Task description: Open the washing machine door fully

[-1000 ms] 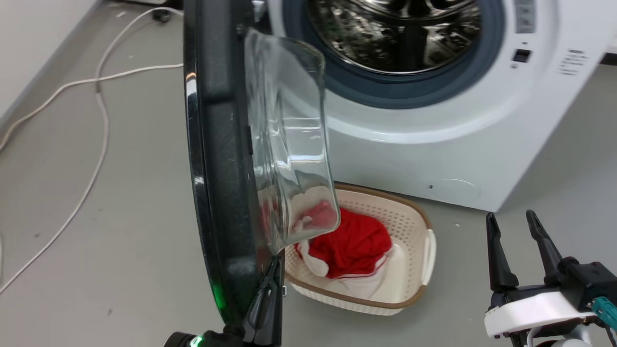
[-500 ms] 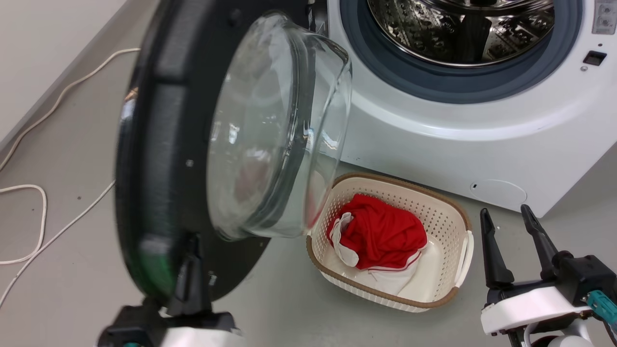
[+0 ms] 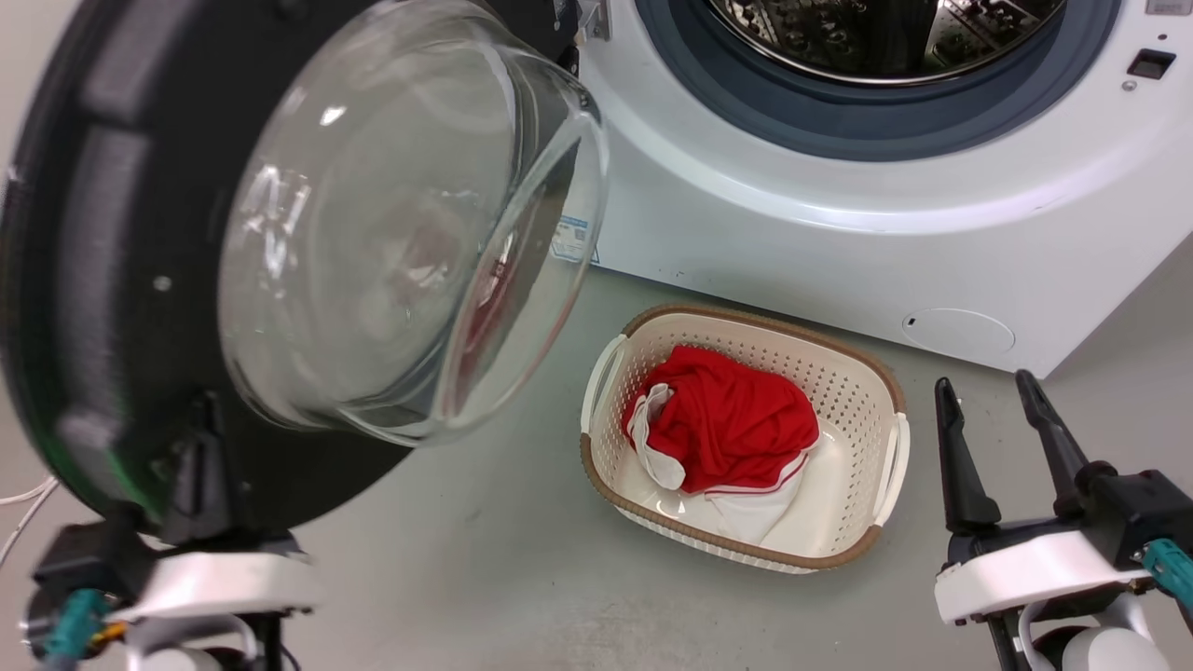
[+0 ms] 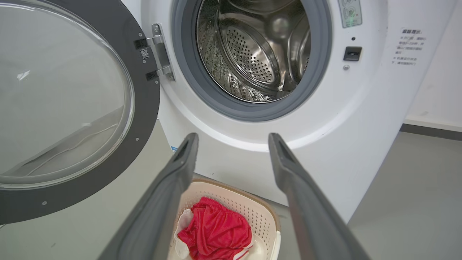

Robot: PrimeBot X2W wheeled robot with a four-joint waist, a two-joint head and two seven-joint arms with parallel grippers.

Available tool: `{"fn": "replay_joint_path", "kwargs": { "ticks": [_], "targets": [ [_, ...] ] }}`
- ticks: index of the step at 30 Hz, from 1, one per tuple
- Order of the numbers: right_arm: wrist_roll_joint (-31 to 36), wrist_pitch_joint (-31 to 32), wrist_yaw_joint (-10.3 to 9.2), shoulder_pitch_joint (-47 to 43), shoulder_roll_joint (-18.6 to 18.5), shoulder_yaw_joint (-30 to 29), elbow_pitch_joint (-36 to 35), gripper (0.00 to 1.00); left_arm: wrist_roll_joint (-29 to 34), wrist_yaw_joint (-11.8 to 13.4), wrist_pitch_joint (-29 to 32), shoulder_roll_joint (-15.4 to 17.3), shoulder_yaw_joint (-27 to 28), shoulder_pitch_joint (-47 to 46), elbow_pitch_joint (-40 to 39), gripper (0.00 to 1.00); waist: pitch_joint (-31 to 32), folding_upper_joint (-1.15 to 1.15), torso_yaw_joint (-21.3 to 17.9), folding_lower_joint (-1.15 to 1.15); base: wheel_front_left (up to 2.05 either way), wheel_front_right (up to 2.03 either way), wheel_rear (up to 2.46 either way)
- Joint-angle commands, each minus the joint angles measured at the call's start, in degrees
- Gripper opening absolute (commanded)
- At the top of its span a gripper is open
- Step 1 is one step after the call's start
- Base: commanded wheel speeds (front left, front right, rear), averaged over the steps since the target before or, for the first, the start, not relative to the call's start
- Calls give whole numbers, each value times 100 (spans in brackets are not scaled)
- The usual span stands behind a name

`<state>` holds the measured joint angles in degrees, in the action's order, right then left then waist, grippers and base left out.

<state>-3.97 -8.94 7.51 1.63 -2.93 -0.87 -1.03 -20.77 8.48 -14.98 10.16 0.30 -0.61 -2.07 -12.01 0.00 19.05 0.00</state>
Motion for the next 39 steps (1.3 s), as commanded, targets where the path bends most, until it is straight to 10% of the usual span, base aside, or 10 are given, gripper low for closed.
{"fn": "replay_joint_path", "kwargs": {
  "ticks": [1,22,39],
  "targets": [
    [29,18,-4,97,-5,-14,-36,100,-48,-61,-28,116,251,-186,127,0,-41,0,-12,0,0,0,0],
    [141,114,-4,308,-100,-135,-190,100,-392,-1019,74,1248,1198,-2050,2431,0,-337,0,-44,0,0,0,0],
    [58,-194,-4,170,2,-38,253,100,27,-667,-30,814,1470,-976,1811,0,200,0,-453,0,0,0,0]
  ]
}}
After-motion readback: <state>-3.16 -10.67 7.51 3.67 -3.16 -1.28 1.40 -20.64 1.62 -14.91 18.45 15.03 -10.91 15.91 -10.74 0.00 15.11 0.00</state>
